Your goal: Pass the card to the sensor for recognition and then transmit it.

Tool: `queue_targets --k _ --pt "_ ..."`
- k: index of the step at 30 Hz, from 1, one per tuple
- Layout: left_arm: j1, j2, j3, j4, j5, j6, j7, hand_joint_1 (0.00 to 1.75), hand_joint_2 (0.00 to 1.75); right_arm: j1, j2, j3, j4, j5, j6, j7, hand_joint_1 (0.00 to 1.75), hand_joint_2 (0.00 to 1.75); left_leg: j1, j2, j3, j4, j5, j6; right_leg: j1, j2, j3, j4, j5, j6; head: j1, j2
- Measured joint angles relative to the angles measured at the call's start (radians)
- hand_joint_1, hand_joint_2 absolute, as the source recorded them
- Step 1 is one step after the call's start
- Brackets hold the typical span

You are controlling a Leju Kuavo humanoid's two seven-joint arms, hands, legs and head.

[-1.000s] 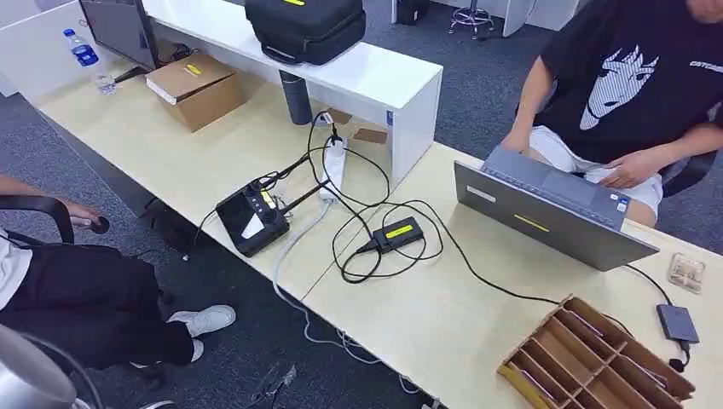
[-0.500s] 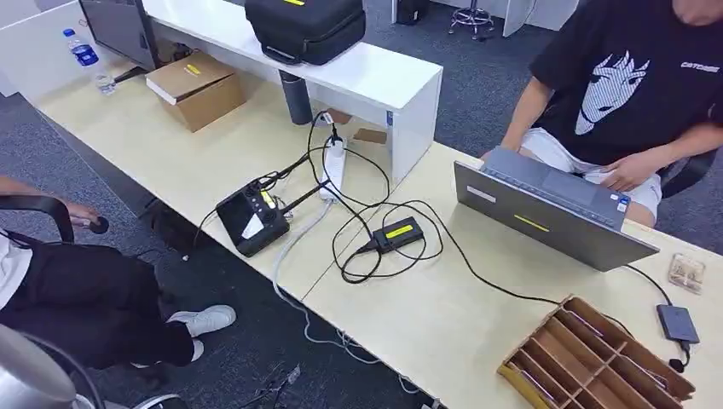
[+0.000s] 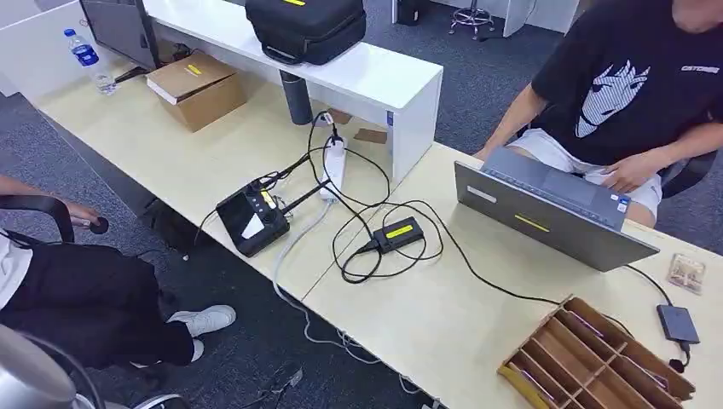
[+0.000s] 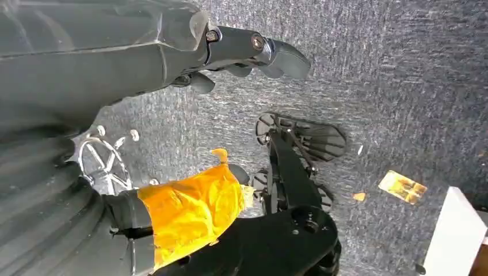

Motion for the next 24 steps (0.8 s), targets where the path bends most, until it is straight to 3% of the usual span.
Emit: queue_targets --k 24 --pt "-0.001 0.002 -0.011 0.0 -0.003 0.004 0.003 0.0 1.75 -0.041 0.013 0.033 0.032 0.01 0.027 -0.002 1.75 1.75 0.0 0.0 0.0 0.0 0.0 0.0 0.0 0.0 0.0 0.0 0.0 0.0 0.0 0.0"
